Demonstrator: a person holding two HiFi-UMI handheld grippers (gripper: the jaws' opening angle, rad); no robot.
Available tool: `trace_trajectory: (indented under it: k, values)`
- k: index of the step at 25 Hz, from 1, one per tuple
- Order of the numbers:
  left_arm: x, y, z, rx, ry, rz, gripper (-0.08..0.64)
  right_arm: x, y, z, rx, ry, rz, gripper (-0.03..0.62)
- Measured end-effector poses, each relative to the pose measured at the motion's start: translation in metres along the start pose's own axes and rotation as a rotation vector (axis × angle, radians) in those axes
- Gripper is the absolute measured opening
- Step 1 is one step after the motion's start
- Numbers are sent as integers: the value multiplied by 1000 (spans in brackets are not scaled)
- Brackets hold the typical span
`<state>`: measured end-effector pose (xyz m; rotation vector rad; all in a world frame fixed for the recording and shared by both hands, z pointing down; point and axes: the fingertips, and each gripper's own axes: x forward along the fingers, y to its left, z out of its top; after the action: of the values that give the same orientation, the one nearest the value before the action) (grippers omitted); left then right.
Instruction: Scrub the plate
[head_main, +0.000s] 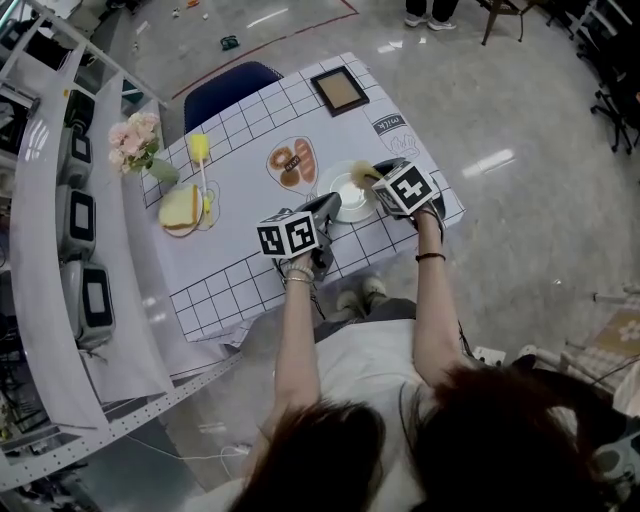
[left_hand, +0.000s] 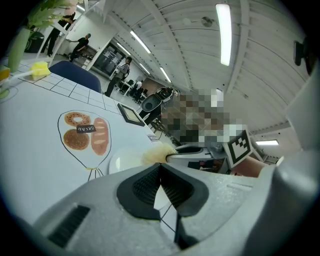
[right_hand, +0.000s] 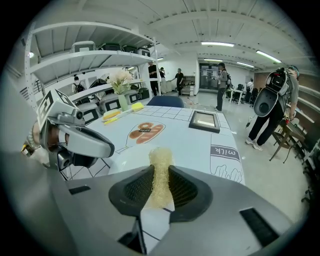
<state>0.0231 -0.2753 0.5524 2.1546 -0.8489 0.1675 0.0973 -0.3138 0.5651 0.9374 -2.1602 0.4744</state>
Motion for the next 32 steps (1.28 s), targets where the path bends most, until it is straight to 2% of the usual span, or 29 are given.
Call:
trace_trajectory:
  k: [22, 32]
  values:
    - [-5, -12, -13, 12, 27, -28, 11, -15, 8, -20, 20, 28, -7, 80]
    - [-10, -18, -16, 4, 13, -43, 11, -20, 22, -24, 4, 37, 14, 80]
